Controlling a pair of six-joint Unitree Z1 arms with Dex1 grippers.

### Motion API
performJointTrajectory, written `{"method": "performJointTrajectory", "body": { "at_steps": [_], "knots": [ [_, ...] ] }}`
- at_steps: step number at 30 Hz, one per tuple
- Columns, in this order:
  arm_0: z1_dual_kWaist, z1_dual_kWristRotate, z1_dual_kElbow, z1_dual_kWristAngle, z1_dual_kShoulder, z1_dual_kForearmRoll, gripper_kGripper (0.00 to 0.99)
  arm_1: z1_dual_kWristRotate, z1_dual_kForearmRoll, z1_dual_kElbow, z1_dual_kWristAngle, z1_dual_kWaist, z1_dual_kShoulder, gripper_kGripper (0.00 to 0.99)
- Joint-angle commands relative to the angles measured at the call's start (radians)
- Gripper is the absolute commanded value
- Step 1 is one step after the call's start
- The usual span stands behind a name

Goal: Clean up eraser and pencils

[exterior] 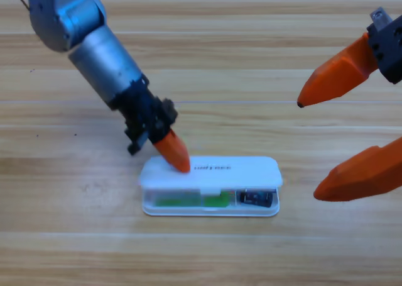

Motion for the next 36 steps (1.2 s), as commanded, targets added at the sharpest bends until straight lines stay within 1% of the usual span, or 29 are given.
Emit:
{"method": "performJointTrajectory", "body": {
  "at_steps": [1,7,11,18,21,26,30,33,36],
  "knots": [
    [-0.074,-0.007,0.086,0.039,-0.013,-0.062,0.000,0.009,-0.021,0.034,0.016,0.021,-0.005,0.990],
    [-0.094,-0.022,0.129,0.069,-0.028,-0.108,0.000,0.010,-0.021,0.034,0.016,0.021,0.009,0.990],
    [-0.108,-0.039,0.176,0.112,-0.042,-0.167,0.000,0.009,-0.022,0.032,0.016,0.021,0.011,0.990],
    [-0.132,-0.074,0.282,0.201,-0.054,-0.297,0.000,0.009,-0.022,0.032,0.016,0.021,0.017,0.990],
    [-0.140,-0.094,0.305,0.244,-0.074,-0.326,0.000,0.009,-0.022,0.032,0.016,0.021,0.018,0.990],
    [-0.165,-0.143,0.311,0.336,-0.191,-0.334,0.000,0.010,-0.022,0.032,0.016,0.021,0.020,0.990],
    [-0.189,-0.183,0.314,0.402,-0.324,-0.326,0.000,0.014,-0.022,0.032,0.016,0.021,0.020,0.990],
    [-0.234,-0.206,0.314,0.470,-0.442,-0.294,0.000,0.015,-0.022,0.031,0.015,0.021,0.020,0.990],
    [-0.304,-0.252,0.295,0.548,-0.591,-0.239,0.000,0.017,-0.022,0.032,0.016,0.021,0.020,0.990]
  ]
}}
